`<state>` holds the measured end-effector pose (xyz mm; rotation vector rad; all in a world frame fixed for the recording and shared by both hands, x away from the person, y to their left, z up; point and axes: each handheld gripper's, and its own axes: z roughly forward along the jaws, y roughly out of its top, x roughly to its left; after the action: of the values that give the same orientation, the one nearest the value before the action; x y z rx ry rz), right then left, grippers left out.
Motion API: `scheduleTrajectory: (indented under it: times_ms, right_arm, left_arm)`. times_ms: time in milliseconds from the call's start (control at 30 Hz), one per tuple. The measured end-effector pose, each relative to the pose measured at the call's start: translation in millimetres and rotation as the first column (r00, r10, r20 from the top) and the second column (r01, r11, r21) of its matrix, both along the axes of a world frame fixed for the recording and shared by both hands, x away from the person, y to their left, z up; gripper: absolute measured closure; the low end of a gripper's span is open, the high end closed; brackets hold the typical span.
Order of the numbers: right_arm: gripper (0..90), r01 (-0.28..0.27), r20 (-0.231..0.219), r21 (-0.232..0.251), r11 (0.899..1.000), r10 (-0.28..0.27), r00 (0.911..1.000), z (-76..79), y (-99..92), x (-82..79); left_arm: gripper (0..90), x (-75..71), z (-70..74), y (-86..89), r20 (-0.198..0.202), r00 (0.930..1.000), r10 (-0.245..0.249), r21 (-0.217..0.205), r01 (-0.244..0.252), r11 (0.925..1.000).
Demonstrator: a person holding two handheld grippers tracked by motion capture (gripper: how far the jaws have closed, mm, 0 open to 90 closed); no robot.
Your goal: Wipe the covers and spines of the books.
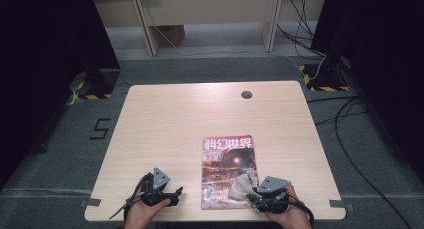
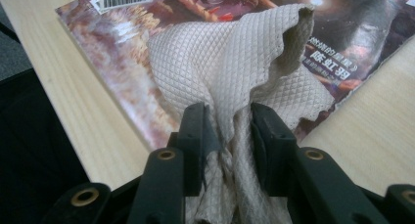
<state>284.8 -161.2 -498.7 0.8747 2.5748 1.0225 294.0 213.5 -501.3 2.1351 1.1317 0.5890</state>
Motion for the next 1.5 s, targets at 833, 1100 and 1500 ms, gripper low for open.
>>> scheduleTrajectory:
  times_ms: [833,1100,1500]
  right_arm:
    - [68.9,0.103,0.084,-0.059,0.993,-0.097,0.9916,0.3,5.2,51.5]
    - [68.9,0.154,0.098,-0.054,0.987,-0.148,0.9841,-0.8,10.0,86.0]
    - [68.9,0.203,0.114,-0.060,0.977,-0.196,0.9740,-1.0,12.7,123.3]
  left_arm:
    - [16.2,0.3,-2.1,-5.1,-0.005,0.9998,-0.021,0.011,0.021,0.9997]
    - [16.2,0.2,-2.0,-4.5,-0.005,0.9997,-0.022,0.010,0.022,0.9997]
    - [16.2,0.4,-2.6,-5.3,-0.007,0.9995,-0.032,0.002,0.032,0.9995]
